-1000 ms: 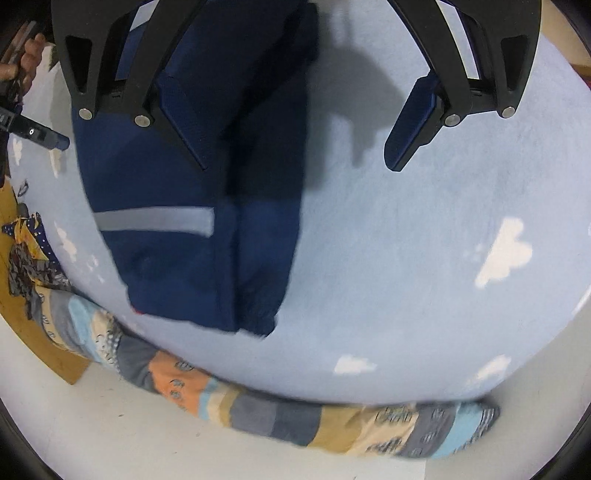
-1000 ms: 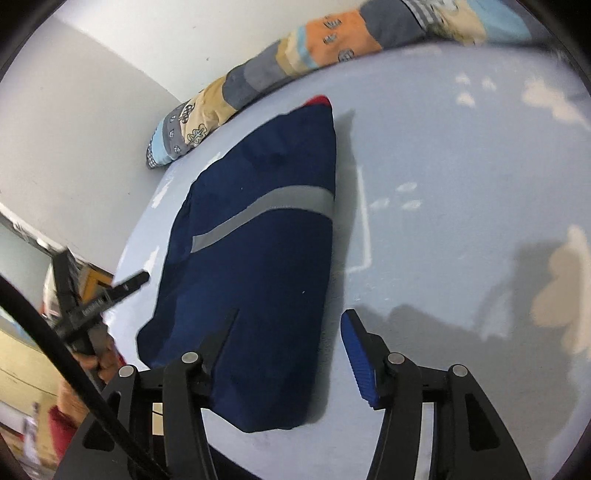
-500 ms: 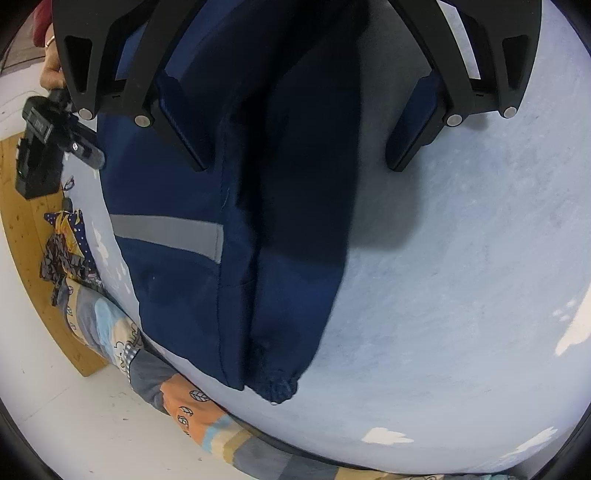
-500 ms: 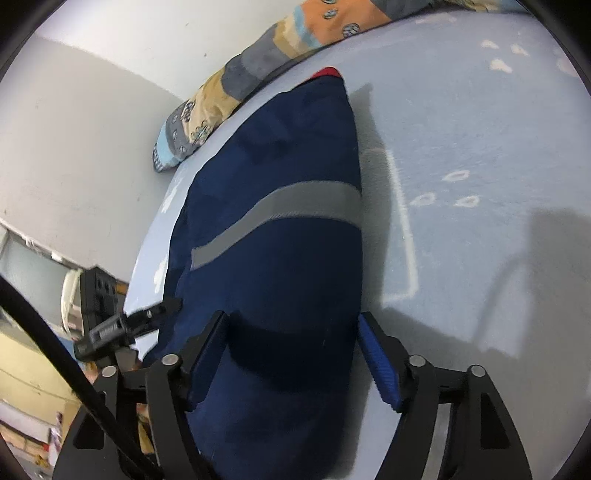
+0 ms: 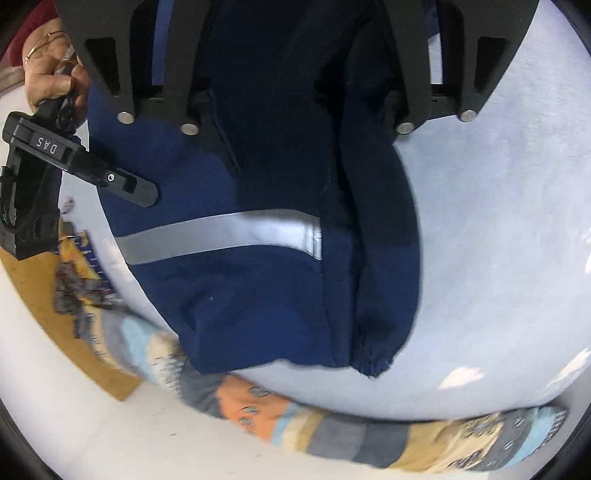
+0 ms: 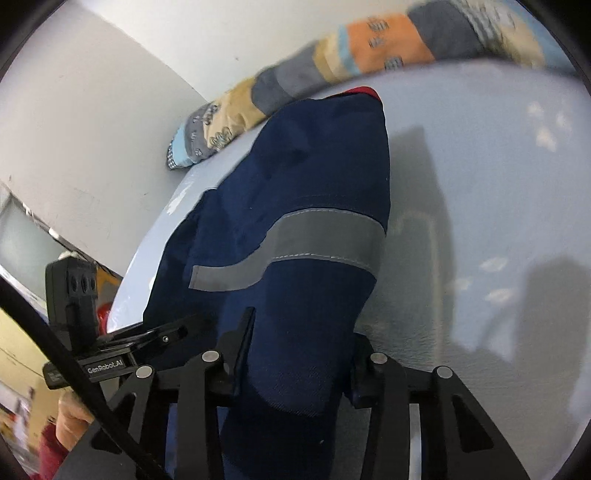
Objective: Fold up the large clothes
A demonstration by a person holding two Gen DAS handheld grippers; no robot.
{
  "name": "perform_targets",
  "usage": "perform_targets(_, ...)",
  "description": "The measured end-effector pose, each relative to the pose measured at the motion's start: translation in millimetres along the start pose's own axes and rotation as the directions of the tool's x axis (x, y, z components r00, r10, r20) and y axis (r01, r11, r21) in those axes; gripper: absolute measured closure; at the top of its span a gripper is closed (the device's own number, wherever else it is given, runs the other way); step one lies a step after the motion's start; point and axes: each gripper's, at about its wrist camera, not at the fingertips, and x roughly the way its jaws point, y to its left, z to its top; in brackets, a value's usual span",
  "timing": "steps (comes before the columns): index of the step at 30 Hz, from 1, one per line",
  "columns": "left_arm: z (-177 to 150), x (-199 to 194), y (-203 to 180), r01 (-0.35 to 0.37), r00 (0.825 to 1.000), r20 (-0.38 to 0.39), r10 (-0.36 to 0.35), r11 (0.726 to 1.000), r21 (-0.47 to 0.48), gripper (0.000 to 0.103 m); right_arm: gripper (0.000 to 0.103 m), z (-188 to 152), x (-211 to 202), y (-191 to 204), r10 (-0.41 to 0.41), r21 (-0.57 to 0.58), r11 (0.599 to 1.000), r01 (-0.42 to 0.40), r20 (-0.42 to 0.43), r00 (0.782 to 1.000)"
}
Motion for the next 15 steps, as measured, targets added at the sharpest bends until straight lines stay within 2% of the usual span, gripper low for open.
perform_targets(3,-2.7,0.9,-30.1,0.044,0.999,0.006,-0.044,0.998,0.041,0.052,0.060,4.0,-37.4,-4.2,-0.048,-0.032,0.998,0.050,0.041,0.998)
perform_targets(5,-7.8,5.5,-57.6,0.070,0.998,-0.002,-0.070,0.993,0.099,0.052,0.060,5.9,-57.6,-14.4,-0.078,-0.031,0.996,0.080,0.054,0.996)
perform_targets(6,-11.0,10.9,-71.1,0.057,0.998,-0.008,-0.056,0.990,0.131,0.052,0.060,6.8,-68.1,-23.6,-0.095,-0.022,0.995,0.096,0.057,0.994)
perform_targets(8,-15.8,21.1,-88.4,0.015,1.000,-0.023,-0.011,0.985,0.172,0.052,0.057,3.5,-82.6,-48.5,-0.133,0.024,0.991,0.133,0.044,0.990)
perform_targets(10,-18.4,35.1,-98.9,-0.070,0.996,-0.039,0.080,0.977,0.200,0.044,0.048,-6.8,-86.4,-82.2,-0.179,0.116,0.977,0.179,-0.011,0.984)
perform_targets(12,-19.5,35.7,-101.1,-0.108,0.993,-0.033,0.118,0.971,0.212,0.040,0.042,-18.9,-82.6,-108.7,-0.232,0.191,0.951,0.243,-0.079,0.969)
perform_targets(14,-18.9,21.7,-103.7,-0.197,0.980,0.032,0.195,0.954,0.227,0.040,0.041,-19.1,-95.7,-110.0,-0.261,0.214,0.940,0.265,-0.046,0.964)
perform_targets(15,-20.0,15.1,-105.6,-0.218,0.976,0.057,0.210,0.948,0.234,0.040,0.041,-16.3,-104.9,-103.3,-0.287,0.197,0.938,0.285,-0.020,0.958)
